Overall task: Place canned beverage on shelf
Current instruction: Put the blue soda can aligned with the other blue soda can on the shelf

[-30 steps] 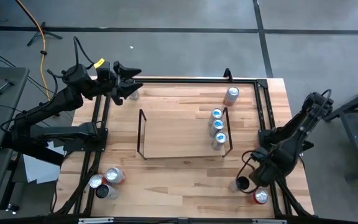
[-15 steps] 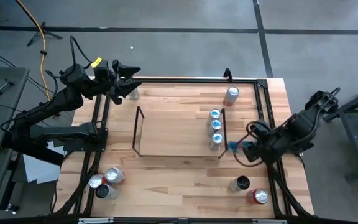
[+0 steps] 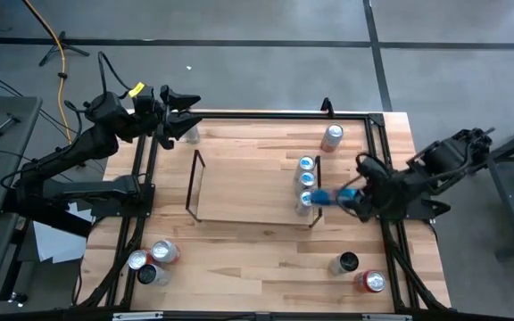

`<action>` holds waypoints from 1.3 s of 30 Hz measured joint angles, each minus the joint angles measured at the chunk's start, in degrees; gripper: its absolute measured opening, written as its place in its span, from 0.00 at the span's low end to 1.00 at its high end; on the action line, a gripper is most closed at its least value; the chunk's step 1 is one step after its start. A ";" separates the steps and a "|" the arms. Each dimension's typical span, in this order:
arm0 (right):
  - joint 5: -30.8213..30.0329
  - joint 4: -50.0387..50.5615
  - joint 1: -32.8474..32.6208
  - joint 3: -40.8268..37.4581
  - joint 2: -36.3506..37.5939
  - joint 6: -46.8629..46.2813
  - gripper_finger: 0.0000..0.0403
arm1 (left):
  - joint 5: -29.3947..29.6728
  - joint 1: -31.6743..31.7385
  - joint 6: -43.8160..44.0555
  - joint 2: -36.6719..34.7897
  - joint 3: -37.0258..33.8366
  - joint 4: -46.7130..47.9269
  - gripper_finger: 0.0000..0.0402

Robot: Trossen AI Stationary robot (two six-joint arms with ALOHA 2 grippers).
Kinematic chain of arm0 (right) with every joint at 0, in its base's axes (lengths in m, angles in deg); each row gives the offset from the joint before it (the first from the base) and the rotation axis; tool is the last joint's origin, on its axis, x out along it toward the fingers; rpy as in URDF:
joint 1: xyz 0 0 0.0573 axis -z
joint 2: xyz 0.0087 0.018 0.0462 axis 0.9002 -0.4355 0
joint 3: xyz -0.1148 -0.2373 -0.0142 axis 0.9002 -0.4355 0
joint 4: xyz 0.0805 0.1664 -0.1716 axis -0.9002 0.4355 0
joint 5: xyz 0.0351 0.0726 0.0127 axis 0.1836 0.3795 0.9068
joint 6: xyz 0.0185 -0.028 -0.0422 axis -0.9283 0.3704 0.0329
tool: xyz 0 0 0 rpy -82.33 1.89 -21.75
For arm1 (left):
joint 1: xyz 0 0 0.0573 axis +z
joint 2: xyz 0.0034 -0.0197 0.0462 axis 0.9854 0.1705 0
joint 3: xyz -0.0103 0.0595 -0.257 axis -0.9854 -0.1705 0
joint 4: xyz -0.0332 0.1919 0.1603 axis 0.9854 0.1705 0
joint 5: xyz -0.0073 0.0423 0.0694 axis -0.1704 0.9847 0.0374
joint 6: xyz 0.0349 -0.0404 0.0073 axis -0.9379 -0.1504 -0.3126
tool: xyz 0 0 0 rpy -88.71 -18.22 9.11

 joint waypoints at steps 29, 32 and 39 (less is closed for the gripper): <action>14.89 -3.80 35.04 34.93 -37.58 80.67 0.54 | 0.19 -13.26 -15.46 22.81 18.48 34.04 0.78; 14.93 -3.56 35.02 34.89 -38.49 82.37 0.54 | 1.69 -14.56 -18.60 26.89 18.48 34.28 0.78; 14.93 -1.59 35.02 34.89 -38.75 83.13 0.54 | 1.90 -14.71 -19.97 33.49 18.47 34.92 0.78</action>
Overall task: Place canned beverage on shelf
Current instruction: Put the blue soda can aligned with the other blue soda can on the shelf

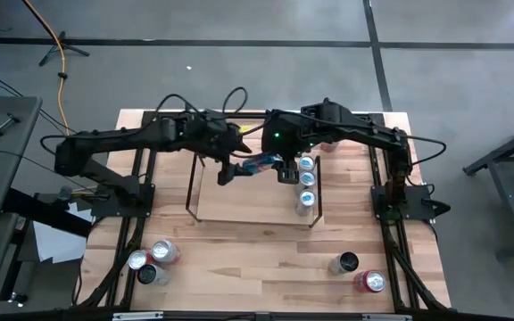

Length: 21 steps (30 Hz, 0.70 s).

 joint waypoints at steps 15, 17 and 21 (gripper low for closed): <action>4.22 4.57 -2.99 -0.15 -7.44 -3.76 0.54 | -0.22 3.84 1.99 -2.56 0.02 12.48 0.78; 4.12 4.52 -3.21 -0.13 -8.21 -3.32 0.54 | -0.67 3.28 2.01 -2.54 0.00 12.60 0.78; 1.85 4.57 -3.19 -0.13 -9.01 -2.92 0.54 | -1.58 1.00 2.35 -2.79 -4.05 7.56 0.78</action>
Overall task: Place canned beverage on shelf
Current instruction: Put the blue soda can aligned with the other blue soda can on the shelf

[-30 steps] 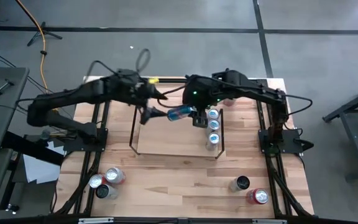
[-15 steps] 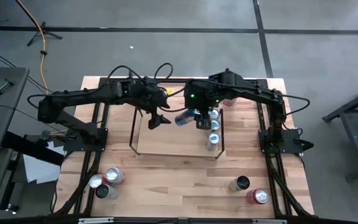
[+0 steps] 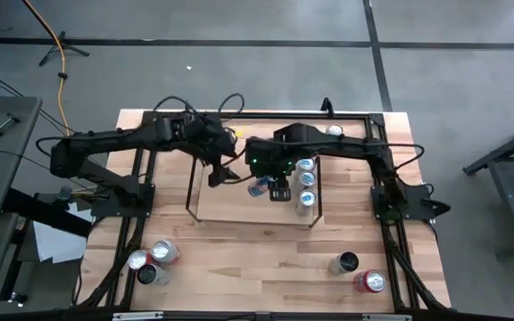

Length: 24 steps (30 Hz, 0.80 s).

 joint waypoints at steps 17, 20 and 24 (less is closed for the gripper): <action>0.28 0.01 0.17 0.02 -0.34 0.00 0.54 | 6.93 -5.91 3.64 -0.25 -22.97 -42.18 0.57; 0.25 -1.60 0.28 0.02 -0.39 0.04 0.54 | 7.11 -6.02 3.50 0.08 -25.58 -47.76 0.55; 0.19 -1.23 0.62 -0.04 -0.46 0.02 0.54 | 7.20 -6.66 2.56 2.21 -26.83 -52.09 0.55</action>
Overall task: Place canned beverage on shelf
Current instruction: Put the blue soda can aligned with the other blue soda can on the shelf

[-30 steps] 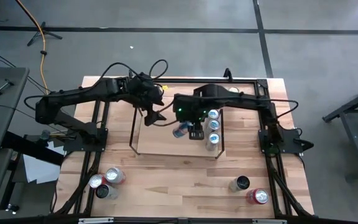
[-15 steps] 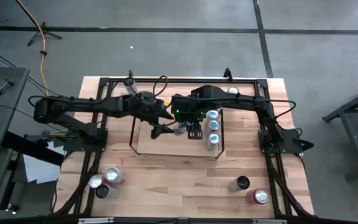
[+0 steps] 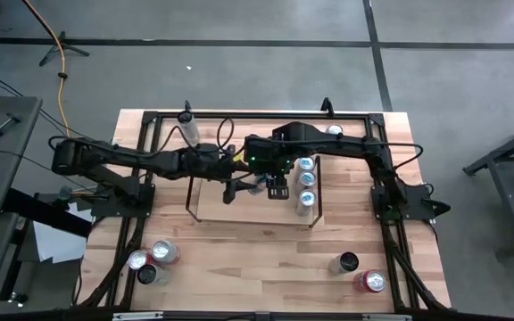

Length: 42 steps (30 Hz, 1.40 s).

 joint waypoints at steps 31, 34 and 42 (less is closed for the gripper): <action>0.06 -1.93 0.32 0.28 -2.58 -0.85 0.86 | 3.65 -1.08 -3.10 14.65 -0.10 -10.62 0.31; -0.79 -0.94 0.39 0.26 -2.29 -1.66 0.87 | 3.89 -1.04 -2.82 16.58 0.00 -11.18 0.31; -0.94 0.98 0.66 0.17 0.43 -3.28 0.85 | 4.09 -1.19 2.99 17.76 0.11 -12.78 0.31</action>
